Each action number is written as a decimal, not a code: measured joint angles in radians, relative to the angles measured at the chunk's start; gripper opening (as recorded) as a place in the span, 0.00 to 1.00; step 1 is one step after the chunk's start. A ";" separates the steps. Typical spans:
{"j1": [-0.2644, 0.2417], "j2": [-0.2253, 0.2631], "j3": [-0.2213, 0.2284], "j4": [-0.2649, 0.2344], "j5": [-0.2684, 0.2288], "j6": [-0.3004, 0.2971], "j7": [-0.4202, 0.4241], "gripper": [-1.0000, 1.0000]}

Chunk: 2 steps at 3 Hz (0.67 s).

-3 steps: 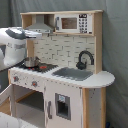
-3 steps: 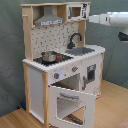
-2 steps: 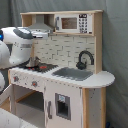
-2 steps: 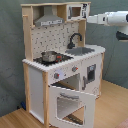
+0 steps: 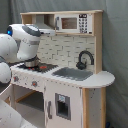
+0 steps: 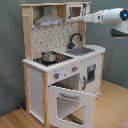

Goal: Play with the kitchen

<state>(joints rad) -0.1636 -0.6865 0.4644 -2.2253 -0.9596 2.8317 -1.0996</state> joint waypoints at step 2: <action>-0.040 0.129 0.009 0.117 0.000 0.000 -0.118 1.00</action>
<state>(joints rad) -0.2031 -0.5580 0.4735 -2.1082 -0.9597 2.8317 -1.2174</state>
